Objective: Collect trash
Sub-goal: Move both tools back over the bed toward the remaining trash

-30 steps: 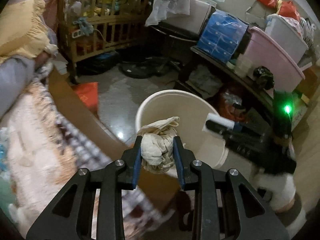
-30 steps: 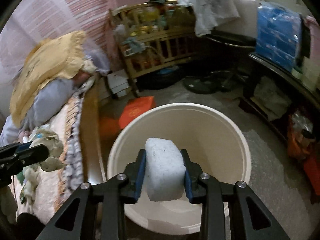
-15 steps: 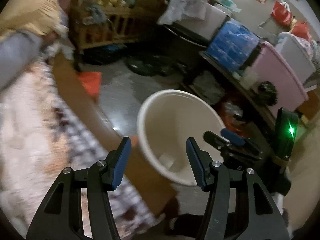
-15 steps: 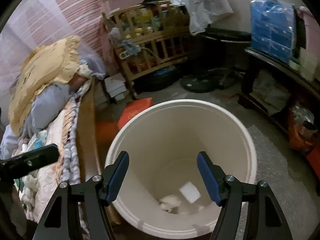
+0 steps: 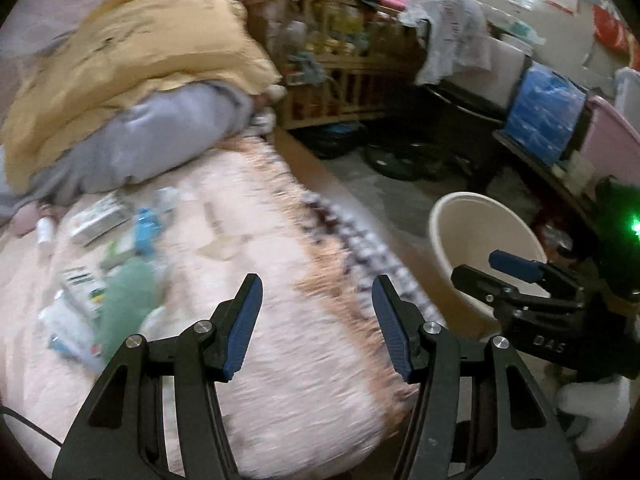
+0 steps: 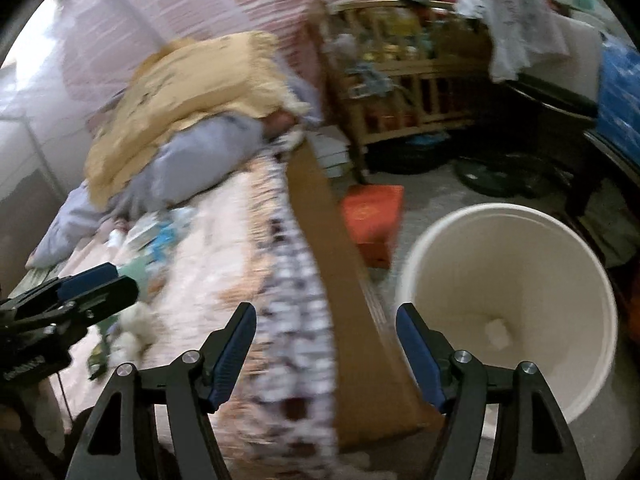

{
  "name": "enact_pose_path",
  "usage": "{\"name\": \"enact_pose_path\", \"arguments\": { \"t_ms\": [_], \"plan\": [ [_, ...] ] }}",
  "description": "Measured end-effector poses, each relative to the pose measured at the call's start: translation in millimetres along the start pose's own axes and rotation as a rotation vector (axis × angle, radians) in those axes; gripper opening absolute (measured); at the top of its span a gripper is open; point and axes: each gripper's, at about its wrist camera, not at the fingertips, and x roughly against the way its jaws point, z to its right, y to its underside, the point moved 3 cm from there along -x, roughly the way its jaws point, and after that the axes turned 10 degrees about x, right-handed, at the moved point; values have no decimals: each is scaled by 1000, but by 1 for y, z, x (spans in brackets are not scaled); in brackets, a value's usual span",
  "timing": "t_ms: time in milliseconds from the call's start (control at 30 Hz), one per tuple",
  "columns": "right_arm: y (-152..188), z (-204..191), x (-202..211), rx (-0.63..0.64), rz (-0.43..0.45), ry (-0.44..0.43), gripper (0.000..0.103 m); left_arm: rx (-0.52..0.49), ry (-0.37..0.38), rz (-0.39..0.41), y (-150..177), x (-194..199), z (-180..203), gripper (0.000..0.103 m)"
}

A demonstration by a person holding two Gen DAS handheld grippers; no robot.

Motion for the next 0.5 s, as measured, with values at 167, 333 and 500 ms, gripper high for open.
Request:
{"name": "enact_pose_path", "arguments": {
  "t_ms": [167,333,500],
  "plan": [
    [-8,-54,-5,49,3,-83,73,47,-77,34,10,21,-47,56],
    [-17,-102,-8,129,4,-115,74,99,-137,42,21,36,-88,56],
    [-21,-140,-15,183,-3,-156,76,159,-192,41,33,47,-127,56]
  ]
}}
